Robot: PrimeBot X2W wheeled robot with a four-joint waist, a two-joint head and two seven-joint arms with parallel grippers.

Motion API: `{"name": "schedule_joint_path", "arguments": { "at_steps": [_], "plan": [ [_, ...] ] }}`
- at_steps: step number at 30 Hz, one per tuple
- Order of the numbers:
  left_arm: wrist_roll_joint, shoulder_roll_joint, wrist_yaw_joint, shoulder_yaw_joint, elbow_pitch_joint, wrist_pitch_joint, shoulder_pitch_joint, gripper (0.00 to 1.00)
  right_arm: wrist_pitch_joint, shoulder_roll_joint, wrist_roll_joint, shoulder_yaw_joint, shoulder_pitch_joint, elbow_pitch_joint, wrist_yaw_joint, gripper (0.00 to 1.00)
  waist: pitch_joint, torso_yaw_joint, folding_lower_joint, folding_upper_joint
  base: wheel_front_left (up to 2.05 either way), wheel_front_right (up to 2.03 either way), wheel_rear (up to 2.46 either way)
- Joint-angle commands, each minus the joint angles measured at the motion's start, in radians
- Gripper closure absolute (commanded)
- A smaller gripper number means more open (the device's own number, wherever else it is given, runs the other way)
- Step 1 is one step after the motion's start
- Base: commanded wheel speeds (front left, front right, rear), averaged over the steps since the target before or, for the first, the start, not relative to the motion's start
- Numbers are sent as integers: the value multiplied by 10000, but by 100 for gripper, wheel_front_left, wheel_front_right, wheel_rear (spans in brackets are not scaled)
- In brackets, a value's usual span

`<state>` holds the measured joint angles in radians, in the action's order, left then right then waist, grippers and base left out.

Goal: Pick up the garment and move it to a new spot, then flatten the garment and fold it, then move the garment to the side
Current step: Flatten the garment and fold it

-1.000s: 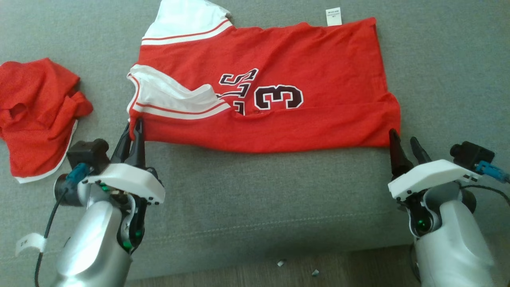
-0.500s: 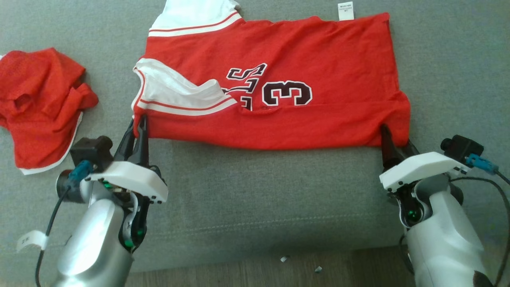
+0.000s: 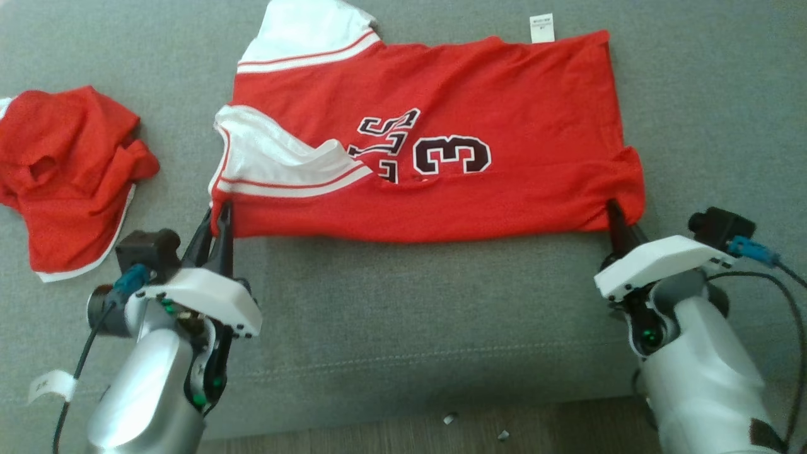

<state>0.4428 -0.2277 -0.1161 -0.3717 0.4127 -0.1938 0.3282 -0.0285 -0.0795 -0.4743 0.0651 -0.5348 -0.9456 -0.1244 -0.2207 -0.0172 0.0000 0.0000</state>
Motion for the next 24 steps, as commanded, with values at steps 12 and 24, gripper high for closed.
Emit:
{"name": "schedule_joint_path", "arguments": {
  "at_steps": [12, 24],
  "plan": [
    [254, -381, -2, 72, -16, 653, -336, 100, 1095, -1253, -36, 391, -77, 756, -63, 100, 596, -73, 0, 0, 0, 0, 0],
    [357, -450, 68, -395, -584, 943, -1521, 100, 2664, -1599, 154, 412, 873, 1480, -63, 100, 1051, 11, 0, 0, 0, 0, 0]
  ]
}}
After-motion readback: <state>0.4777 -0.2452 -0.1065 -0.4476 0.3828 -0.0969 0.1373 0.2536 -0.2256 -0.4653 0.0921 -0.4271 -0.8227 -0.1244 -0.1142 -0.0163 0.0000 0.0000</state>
